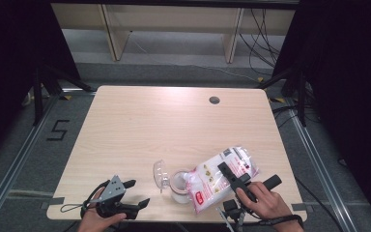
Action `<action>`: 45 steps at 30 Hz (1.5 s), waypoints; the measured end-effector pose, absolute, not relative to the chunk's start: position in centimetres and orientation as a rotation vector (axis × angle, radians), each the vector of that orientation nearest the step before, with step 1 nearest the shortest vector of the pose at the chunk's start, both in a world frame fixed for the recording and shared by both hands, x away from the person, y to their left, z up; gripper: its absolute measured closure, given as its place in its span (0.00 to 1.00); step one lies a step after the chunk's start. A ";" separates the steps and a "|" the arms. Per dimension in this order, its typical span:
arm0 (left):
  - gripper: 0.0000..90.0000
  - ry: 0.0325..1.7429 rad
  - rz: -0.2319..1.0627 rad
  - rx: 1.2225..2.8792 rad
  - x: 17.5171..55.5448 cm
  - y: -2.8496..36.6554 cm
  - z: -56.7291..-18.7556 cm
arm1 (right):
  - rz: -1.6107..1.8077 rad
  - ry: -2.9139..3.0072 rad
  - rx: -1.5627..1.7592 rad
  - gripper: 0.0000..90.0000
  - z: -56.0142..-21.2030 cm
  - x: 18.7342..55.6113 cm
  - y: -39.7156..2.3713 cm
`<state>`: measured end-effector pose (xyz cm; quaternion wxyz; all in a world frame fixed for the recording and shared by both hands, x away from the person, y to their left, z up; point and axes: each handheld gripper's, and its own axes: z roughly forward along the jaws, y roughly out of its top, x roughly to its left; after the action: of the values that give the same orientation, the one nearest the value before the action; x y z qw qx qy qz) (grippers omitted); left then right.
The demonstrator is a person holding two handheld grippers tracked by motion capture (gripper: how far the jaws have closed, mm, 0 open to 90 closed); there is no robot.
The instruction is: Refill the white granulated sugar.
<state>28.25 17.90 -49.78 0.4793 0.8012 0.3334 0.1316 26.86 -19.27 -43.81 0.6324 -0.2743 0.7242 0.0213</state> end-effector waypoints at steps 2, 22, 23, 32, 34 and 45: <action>0.20 0.814 0.321 1.956 28.2 17.9 -49.8 | 0.048 1.655 -0.631 0.74 -43.8 26.9 -19.3; 0.20 0.784 0.336 1.972 28.4 18.0 -49.7 | 0.027 1.638 -0.659 0.74 -43.5 26.9 -19.2; 0.20 0.791 0.342 1.979 28.3 18.0 -49.7 | 0.027 1.637 -0.660 0.74 -43.5 26.9 -19.2; 0.20 0.798 0.330 1.964 28.3 18.0 -49.7 | 0.028 1.622 -0.672 0.74 -43.3 26.6 -19.0; 0.20 0.811 0.323 1.957 28.2 17.9 -49.8 | 0.024 1.617 -0.675 0.74 -43.3 26.5 -19.0; 0.20 0.807 0.325 1.960 28.3 17.9 -49.8 | 0.014 1.614 -0.672 0.74 -43.2 26.4 -19.0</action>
<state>28.26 17.93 -49.76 0.4780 0.8028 0.3305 0.1332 26.44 -19.03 -43.20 0.6414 -0.2949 0.7082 0.0060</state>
